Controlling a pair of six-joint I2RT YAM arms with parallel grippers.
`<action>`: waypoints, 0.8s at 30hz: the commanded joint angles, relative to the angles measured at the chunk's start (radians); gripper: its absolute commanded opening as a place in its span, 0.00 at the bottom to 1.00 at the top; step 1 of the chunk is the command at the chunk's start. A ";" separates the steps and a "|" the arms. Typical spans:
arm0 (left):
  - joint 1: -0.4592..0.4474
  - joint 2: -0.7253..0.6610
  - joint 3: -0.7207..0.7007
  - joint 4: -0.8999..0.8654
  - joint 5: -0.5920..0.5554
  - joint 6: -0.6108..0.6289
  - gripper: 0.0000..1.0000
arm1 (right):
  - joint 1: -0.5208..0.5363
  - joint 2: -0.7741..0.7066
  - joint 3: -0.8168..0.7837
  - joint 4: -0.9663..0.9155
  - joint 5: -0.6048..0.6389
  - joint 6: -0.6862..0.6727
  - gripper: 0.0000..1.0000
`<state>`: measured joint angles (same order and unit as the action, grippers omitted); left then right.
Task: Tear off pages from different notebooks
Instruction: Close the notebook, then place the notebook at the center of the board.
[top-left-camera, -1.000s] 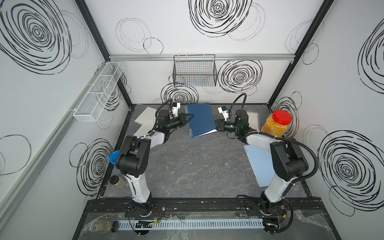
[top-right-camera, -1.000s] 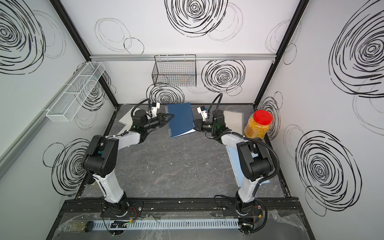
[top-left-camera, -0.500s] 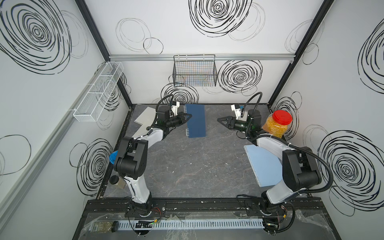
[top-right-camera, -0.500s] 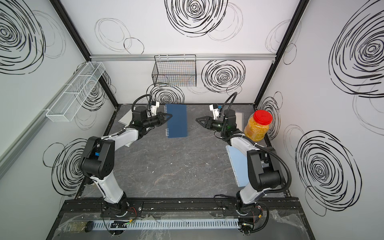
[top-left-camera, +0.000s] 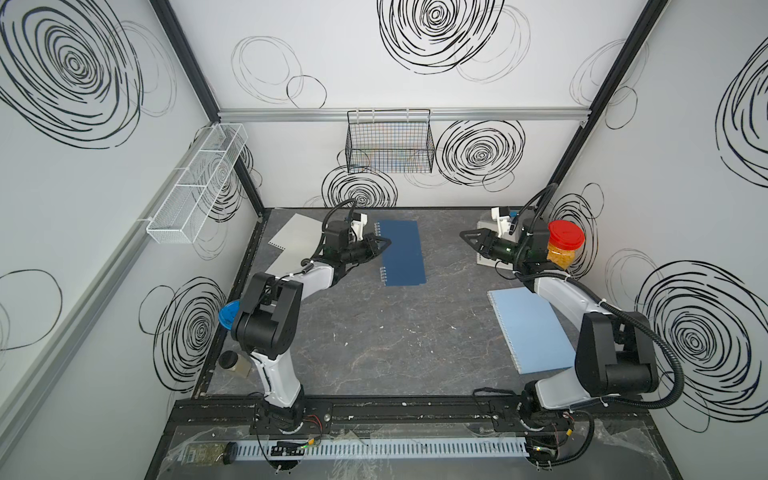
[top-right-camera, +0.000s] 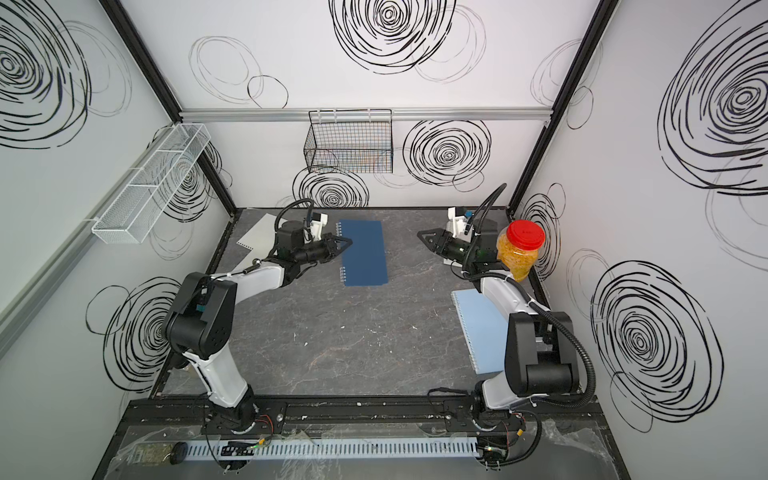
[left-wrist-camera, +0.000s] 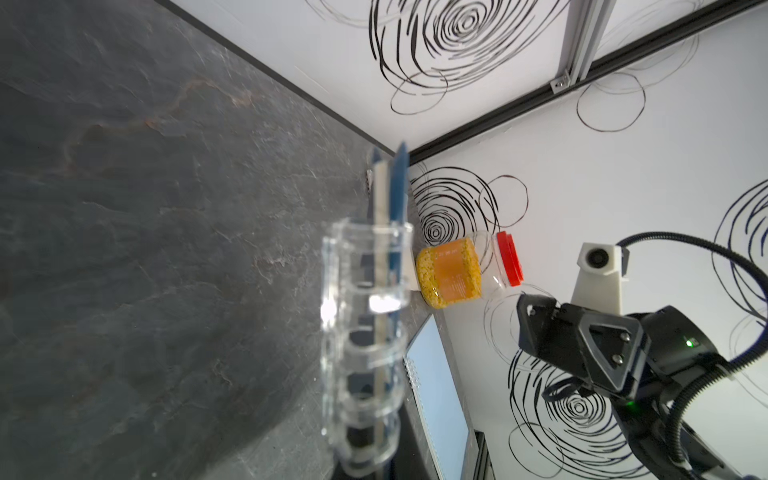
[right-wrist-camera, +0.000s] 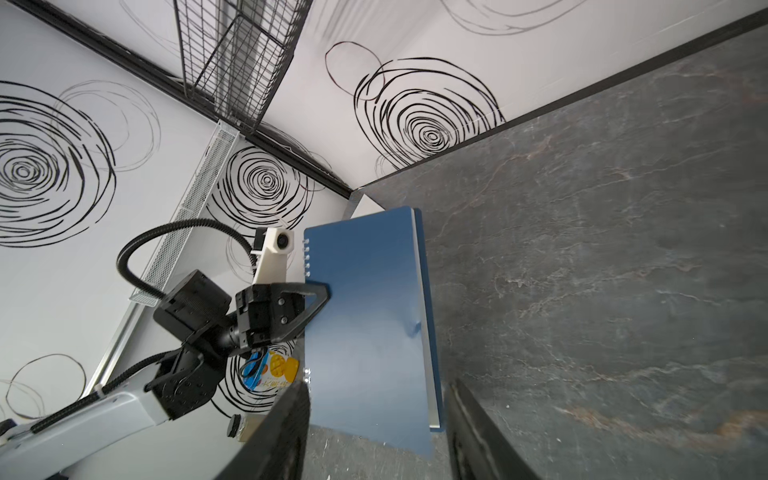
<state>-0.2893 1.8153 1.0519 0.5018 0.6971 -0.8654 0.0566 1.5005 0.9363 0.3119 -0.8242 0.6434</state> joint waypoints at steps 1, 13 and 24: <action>-0.078 -0.052 -0.022 0.126 -0.031 -0.064 0.00 | -0.014 -0.030 -0.008 -0.030 0.030 -0.023 0.55; -0.334 0.015 -0.209 0.656 -0.175 -0.463 0.00 | -0.041 -0.023 -0.016 -0.045 0.019 -0.027 0.55; -0.504 0.122 -0.325 0.705 -0.243 -0.514 0.00 | -0.075 -0.031 -0.009 -0.061 0.001 -0.032 0.55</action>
<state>-0.7666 1.9232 0.7258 1.1656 0.4667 -1.3575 -0.0143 1.5002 0.9306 0.2558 -0.8040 0.6258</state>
